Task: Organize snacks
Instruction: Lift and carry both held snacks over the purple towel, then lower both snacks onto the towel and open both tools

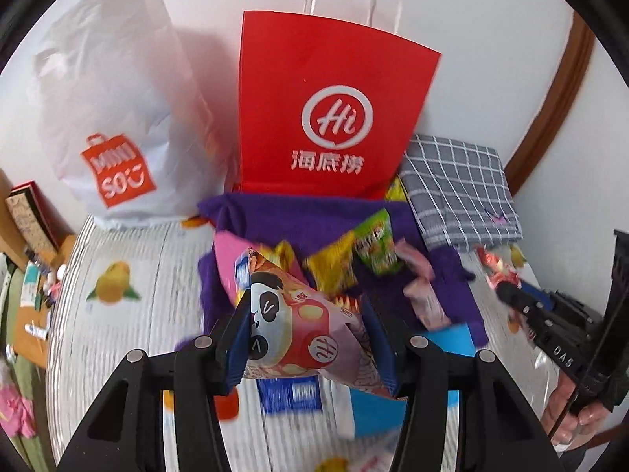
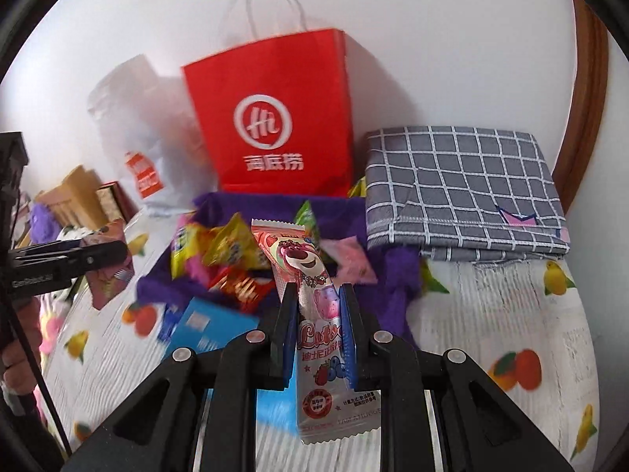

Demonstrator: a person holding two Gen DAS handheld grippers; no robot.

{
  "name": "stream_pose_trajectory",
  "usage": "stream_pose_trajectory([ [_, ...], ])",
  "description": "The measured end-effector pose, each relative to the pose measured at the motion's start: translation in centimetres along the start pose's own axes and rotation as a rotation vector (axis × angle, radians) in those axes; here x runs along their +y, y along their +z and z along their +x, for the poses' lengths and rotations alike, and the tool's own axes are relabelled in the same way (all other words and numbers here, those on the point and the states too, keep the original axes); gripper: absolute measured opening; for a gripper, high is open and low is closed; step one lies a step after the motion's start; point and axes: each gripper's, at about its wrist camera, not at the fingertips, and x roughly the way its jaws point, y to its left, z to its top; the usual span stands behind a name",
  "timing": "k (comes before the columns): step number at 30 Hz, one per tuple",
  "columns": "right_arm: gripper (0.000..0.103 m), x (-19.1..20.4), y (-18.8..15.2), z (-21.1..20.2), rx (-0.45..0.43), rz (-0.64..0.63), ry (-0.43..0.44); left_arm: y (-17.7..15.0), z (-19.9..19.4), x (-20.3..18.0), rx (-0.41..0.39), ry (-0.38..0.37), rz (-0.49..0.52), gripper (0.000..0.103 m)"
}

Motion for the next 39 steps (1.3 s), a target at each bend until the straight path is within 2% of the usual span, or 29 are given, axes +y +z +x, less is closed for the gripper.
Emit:
stream_pose_trajectory([
  [5, 0.02, -1.1, 1.6, 3.8, 0.046, 0.053, -0.007, 2.7, 2.6, 0.4, -0.006, -0.018, -0.018, 0.051],
  [11, 0.02, -2.0, 2.2, 7.5, 0.087, 0.042, -0.058, 5.1, 7.3, 0.6, 0.022, -0.059, -0.059, 0.051],
  [15, 0.02, -2.2, 2.1, 9.1, 0.11, 0.031, -0.055, 5.9, 9.7, 0.6, 0.04, -0.064, -0.073, 0.051],
  [20, 0.02, -2.3, 2.0, 10.6, 0.133, 0.012, -0.065, 6.4, 10.9, 0.8, 0.04, -0.077, -0.089, 0.051],
  [28, 0.022, -2.2, 1.4, 12.3, 0.181, 0.012, -0.067, 6.4, 11.8, 0.1, 0.06, -0.105, -0.061, 0.052],
  [30, 0.023, -1.8, 1.4, 12.6, 0.187, 0.002, -0.067, 6.4, 11.8, 0.0, 0.071, -0.103, -0.054, 0.055],
  [31, 0.028, -1.7, 1.4, 12.6, 0.189, -0.003, -0.061, 6.4, 11.8, 0.0, 0.079, -0.106, -0.053, 0.058],
  [32, 0.037, -1.5, 1.4, 12.5, 0.192, -0.009, -0.047, 6.4, 11.7, 0.0, 0.085, -0.111, -0.049, 0.064],
  [34, 0.046, -1.2, 1.5, 12.1, 0.177, -0.012, -0.041, 6.4, 11.2, -0.2, 0.084, -0.104, -0.035, 0.069],
  [36, 0.05, -0.8, 1.7, 11.5, 0.155, -0.015, -0.043, 6.4, 10.4, -0.4, 0.07, -0.086, -0.019, 0.074],
  [39, 0.054, -0.2, 2.0, 10.0, 0.131, -0.017, -0.045, 6.2, 8.9, -0.2, 0.052, -0.076, -0.011, 0.075],
])
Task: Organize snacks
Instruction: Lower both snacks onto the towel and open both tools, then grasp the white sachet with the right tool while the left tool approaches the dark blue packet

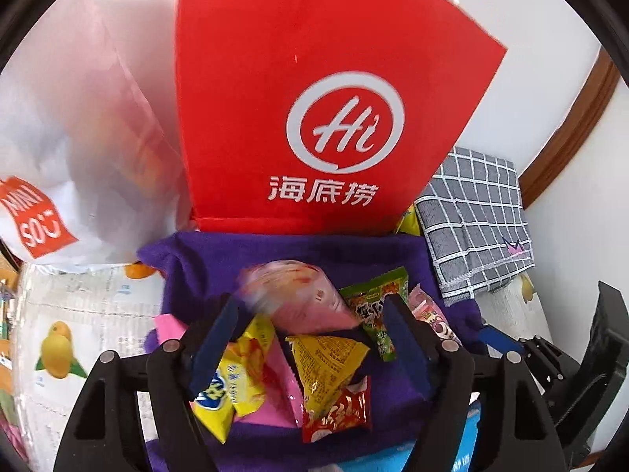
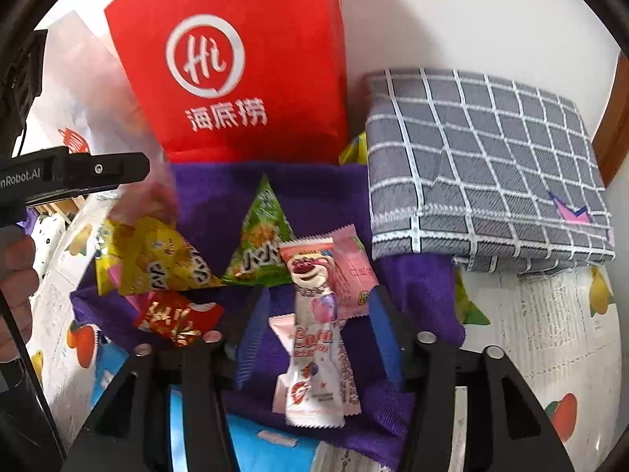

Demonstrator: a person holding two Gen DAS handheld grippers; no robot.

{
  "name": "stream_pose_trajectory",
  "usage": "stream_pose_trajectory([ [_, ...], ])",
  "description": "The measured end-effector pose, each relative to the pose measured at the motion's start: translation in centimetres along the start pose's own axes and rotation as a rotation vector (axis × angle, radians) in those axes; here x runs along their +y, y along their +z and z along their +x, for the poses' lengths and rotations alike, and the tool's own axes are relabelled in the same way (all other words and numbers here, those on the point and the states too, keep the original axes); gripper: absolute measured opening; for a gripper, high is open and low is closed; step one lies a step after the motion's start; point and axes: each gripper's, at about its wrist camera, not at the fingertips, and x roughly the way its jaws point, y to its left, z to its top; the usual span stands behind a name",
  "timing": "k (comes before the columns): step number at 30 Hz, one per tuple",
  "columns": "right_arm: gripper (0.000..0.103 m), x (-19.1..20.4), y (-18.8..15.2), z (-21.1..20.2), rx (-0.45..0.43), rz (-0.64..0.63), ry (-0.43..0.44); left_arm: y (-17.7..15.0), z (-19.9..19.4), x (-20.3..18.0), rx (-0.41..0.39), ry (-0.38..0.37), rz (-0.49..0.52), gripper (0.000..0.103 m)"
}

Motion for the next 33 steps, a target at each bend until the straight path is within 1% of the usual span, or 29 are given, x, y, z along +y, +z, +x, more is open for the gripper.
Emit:
stream_pose_trajectory([
  [4, 0.054, 0.9, -0.4, -2.3, -0.023, 0.0, 0.01, -0.8, -2.4, 0.7, -0.021, -0.004, -0.007, 0.075],
  [7, 0.054, 1.7, -1.6, -4.4, -0.041, -0.006, 0.031, -1.9, -4.1, 1.2, -0.029, -0.003, -0.011, 0.075],
  [12, 0.054, 3.6, -5.2, -7.6, -0.053, -0.034, 0.044, -4.7, -6.4, 2.6, -0.024, -0.005, -0.026, 0.075],
  [13, 0.056, 4.1, -6.1, -8.3, -0.052, -0.043, 0.046, -5.3, -6.7, 2.9, -0.022, -0.002, -0.029, 0.075],
  [14, 0.061, 4.4, -6.7, -8.5, -0.05, -0.049, 0.05, -6.0, -7.1, 3.1, -0.02, 0.0, -0.029, 0.075],
  [18, 0.068, 6.2, -10.3, -9.9, -0.039, -0.074, 0.083, -8.5, -8.0, 4.2, -0.01, 0.013, -0.031, 0.075],
  [21, 0.07, 7.6, -12.8, -9.9, -0.016, -0.109, 0.085, -10.2, -8.4, 4.9, 0.002, 0.011, -0.039, 0.075],
  [23, 0.073, 8.6, -14.2, -9.4, 0.007, -0.145, 0.098, -11.2, -8.6, 5.4, 0.01, 0.01, -0.043, 0.075],
  [26, 0.074, 9.8, -15.6, -8.4, 0.035, -0.184, 0.106, -12.6, -9.1, 6.0, 0.018, 0.015, -0.046, 0.075],
  [29, 0.074, 10.7, -16.7, -6.7, 0.076, -0.224, 0.076, -13.9, -9.3, 6.6, 0.022, 0.015, -0.055, 0.075],
  [31, 0.074, 11.0, -17.4, -5.3, 0.114, -0.23, 0.066, -14.6, -9.0, 6.8, 0.03, 0.022, -0.058, 0.075],
  [33, 0.073, 11.4, -17.9, -4.6, 0.13, -0.24, 0.064, -15.1, -8.3, 6.8, 0.046, 0.03, -0.059, 0.075],
])
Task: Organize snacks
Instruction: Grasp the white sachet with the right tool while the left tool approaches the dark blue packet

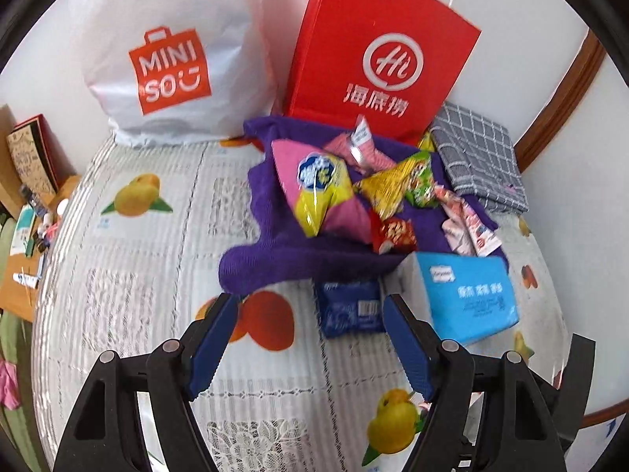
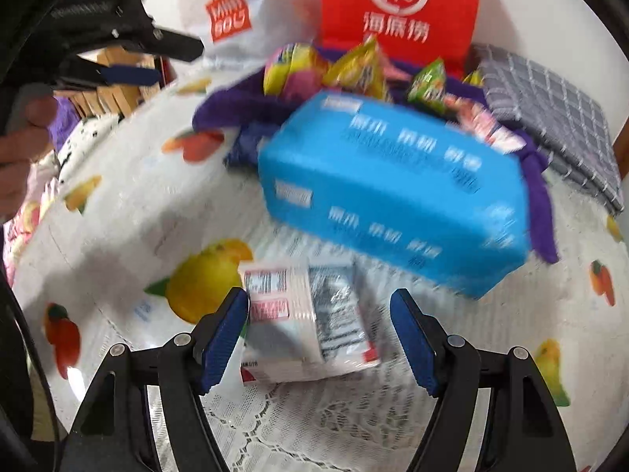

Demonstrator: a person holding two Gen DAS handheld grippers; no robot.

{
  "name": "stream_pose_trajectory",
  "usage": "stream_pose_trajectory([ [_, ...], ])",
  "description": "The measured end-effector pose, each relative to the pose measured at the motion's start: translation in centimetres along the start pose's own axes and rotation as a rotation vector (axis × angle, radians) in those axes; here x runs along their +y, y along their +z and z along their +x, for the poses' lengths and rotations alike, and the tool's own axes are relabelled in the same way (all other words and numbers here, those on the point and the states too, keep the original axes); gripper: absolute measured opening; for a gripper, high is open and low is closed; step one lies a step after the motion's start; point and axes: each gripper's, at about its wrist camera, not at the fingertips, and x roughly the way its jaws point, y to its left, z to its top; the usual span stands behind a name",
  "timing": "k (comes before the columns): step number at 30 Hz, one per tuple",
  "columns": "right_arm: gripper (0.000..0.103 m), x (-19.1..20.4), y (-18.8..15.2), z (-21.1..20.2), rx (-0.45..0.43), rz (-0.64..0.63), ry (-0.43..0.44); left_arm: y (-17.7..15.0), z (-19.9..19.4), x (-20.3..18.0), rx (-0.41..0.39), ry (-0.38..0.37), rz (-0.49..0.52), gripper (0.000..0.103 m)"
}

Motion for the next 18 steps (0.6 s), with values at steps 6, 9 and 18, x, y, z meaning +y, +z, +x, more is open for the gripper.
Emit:
stream_pose_trajectory([
  [6, 0.062, 0.3, -1.0, -0.6, -0.053, -0.023, -0.02, -0.8, 2.3, -1.1, 0.03, 0.027, 0.019, 0.075],
  [9, 0.061, -0.1, -1.5, -1.1, -0.062, -0.027, -0.036, -1.1, 3.4, -2.0, 0.038, 0.035, 0.039, 0.075],
  [18, 0.062, -4.5, -3.4, -4.0, -0.11, 0.099, -0.06, -2.0, 7.3, -3.5, 0.091, 0.056, 0.045, 0.075],
])
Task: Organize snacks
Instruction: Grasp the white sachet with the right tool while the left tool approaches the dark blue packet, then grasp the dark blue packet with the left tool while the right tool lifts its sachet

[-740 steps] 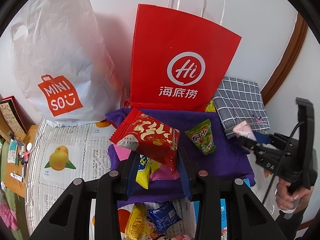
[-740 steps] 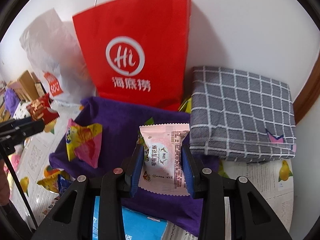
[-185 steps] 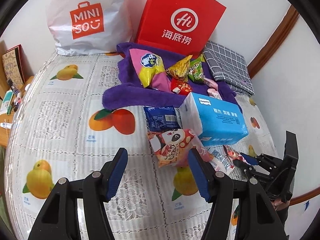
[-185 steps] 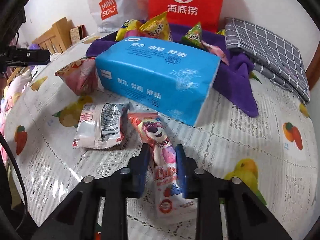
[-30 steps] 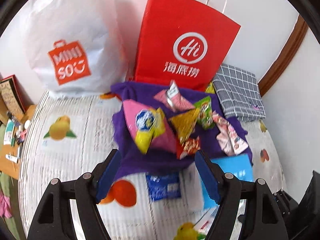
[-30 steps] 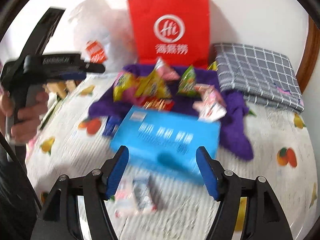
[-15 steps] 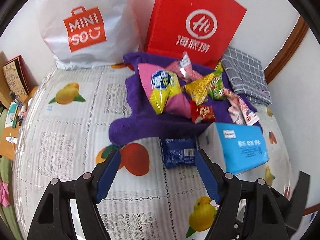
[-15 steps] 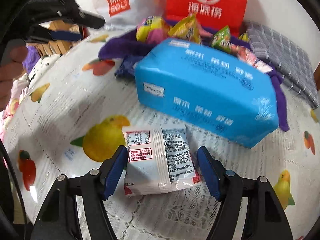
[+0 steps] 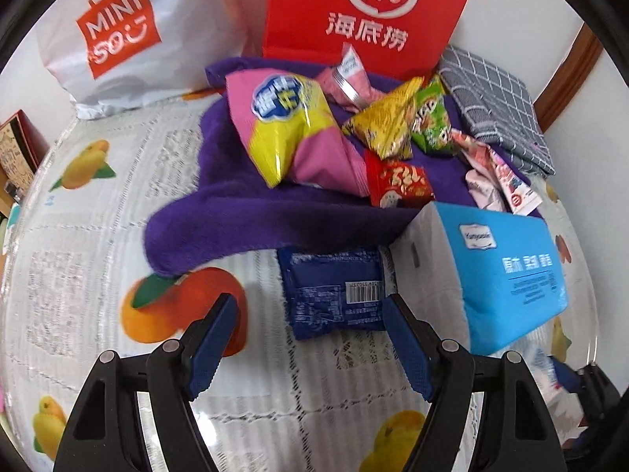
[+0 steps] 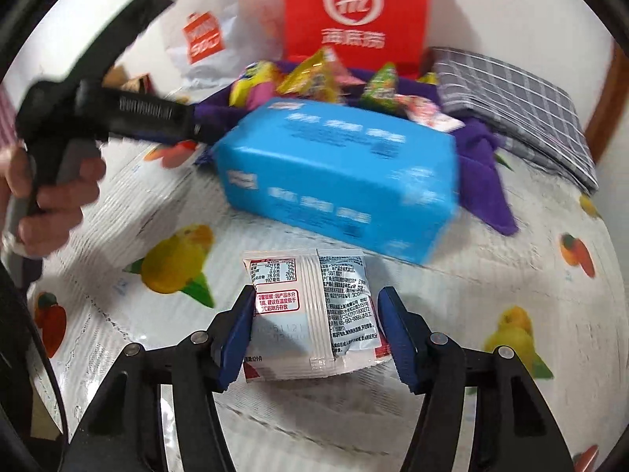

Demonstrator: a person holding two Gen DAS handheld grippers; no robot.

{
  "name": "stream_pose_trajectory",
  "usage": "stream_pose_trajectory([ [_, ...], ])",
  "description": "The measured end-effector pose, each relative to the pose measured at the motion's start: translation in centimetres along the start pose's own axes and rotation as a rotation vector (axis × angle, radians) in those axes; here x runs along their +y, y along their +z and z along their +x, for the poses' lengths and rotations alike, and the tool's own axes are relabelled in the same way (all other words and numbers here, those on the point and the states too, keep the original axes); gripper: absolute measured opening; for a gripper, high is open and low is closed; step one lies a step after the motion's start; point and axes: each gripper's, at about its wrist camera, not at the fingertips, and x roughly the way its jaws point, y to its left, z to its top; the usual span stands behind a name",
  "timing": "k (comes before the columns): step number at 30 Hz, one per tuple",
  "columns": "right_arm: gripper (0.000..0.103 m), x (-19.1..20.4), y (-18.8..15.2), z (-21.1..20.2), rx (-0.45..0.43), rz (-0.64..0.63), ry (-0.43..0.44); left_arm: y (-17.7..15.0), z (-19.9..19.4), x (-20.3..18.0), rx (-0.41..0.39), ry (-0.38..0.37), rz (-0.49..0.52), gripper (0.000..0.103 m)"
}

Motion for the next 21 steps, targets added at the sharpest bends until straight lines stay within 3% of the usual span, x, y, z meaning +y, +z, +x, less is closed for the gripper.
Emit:
stream_pose_trajectory([
  [12, 0.062, -3.8, -1.8, -1.2, -0.032, 0.11, -0.022, -0.1, 0.9, 0.0, -0.063, 0.002, 0.016, 0.071],
  [16, 0.062, -4.3, -2.0, -0.8, -0.029, 0.126, -0.016, -1.1, 0.2, 0.6, -0.059, 0.061, 0.06, 0.07],
  [21, 0.062, -4.5, -2.4, -0.5, -0.023, 0.139, -0.004, -1.3, -0.2, 0.7, -0.058, 0.071, 0.069, 0.069],
])
